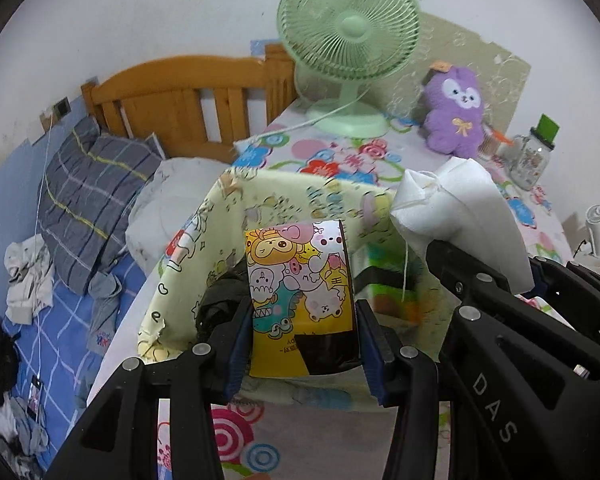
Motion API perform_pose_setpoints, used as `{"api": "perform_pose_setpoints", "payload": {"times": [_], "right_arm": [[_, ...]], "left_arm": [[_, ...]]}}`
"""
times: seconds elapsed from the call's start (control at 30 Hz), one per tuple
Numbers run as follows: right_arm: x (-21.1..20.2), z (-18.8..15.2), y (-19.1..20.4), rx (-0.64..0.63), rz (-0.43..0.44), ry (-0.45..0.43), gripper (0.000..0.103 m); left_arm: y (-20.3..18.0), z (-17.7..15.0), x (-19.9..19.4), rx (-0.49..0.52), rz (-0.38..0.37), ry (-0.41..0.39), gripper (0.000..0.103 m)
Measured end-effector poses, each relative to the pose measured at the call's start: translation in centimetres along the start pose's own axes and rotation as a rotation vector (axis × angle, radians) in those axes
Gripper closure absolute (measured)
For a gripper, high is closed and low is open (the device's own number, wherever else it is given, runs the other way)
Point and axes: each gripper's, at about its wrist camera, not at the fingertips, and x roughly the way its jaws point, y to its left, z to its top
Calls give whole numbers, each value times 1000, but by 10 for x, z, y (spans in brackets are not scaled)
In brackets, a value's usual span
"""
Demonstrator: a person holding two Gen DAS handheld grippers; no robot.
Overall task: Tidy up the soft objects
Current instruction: 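Carry the snack box and white tissue pack over the yellow box, then lower both items into the yellow box and open both tools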
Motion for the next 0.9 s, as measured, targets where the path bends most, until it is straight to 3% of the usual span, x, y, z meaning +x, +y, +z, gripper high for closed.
{"api": "perform_pose_setpoints", "payload": {"times": [0.4,0.5,0.57,0.7,0.73,0.9], "right_arm": [[40,1,4,-5,23,73,71],[43,2,2,4,26,71,60],[44,3,2,17,52,71,53],[42,6,5,20,80,71,38],[40,7,6,15,66,63,28],[28,11,6,1,10,9,16]], "left_arm": [[8,3,31,13,28,47,50],[7,4,33,20,28,50,40],[8,5,33,12,-4,49,27],[12,5,29,-12,-27,41,22],[12,6,28,-12,-31,38,19],[10,9,21,3,-38,23,14]]}}
